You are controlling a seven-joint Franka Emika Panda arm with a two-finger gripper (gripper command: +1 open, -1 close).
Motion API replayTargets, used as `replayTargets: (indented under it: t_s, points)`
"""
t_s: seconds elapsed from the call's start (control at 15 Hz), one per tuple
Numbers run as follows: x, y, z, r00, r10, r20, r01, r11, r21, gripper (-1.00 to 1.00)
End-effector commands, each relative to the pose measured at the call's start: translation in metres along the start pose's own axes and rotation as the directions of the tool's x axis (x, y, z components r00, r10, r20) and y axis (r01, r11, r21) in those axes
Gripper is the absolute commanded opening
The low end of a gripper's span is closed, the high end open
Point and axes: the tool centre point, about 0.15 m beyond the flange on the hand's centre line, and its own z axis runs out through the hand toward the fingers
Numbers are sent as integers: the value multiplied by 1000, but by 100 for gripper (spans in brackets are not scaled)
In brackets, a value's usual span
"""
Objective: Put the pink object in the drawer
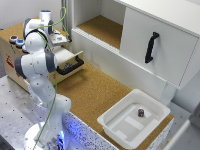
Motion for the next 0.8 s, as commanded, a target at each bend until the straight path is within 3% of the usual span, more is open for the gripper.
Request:
replayTargets:
  t_s: [0.0,0.27,0.47,0.53,0.73]
  points:
    - [10,-2,29,990,-108,-93,108,994,-5,-100]
    - [14,8,40,987,-127,-97,128,992,5,-100]
    - [10,19,47,990,-125,-66,126,992,10,-100]
    - [9,23,46,993,-106,-58,107,994,9,100]
    - [2,23,20,992,-90,-92,90,996,-9,100]
